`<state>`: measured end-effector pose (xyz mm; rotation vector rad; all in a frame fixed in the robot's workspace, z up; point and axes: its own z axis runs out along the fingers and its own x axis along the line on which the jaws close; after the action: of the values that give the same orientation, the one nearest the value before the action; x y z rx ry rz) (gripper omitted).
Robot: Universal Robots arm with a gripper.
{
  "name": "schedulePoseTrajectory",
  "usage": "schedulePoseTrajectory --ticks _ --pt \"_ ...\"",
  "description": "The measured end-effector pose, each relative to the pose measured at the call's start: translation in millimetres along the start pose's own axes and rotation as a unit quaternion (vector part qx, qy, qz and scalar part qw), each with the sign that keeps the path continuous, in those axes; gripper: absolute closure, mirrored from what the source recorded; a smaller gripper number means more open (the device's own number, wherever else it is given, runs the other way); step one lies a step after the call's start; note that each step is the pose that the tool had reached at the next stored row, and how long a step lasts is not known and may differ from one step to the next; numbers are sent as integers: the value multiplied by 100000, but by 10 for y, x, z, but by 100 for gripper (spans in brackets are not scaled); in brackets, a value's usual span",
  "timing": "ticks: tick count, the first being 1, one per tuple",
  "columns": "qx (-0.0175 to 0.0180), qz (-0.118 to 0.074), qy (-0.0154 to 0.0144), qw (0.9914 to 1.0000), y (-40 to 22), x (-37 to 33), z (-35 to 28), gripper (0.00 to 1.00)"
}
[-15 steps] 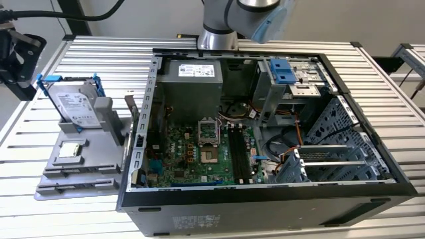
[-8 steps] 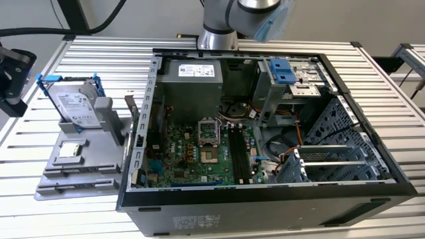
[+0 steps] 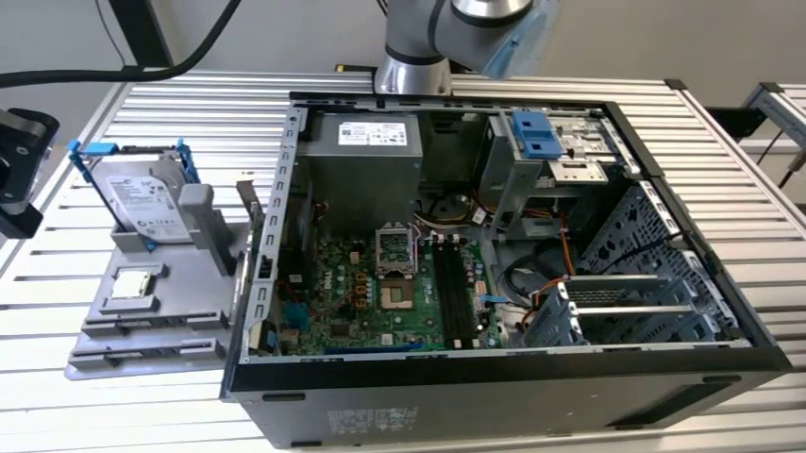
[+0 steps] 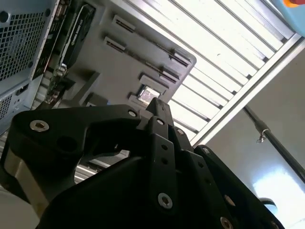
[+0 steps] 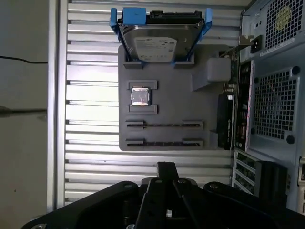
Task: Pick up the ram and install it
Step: 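Reach for the ram, then pick up the ram and move it above insertion slot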
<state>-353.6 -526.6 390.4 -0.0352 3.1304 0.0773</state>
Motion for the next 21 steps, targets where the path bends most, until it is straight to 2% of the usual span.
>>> schedulePoseTrajectory --ticks 13,17,21 --pt "-22 -149 8 100000 0 0 0 100" --pt "-58 -3670 178 99932 0 0 1 100" --pt "-94 -7264 355 99735 0 0 0 100"
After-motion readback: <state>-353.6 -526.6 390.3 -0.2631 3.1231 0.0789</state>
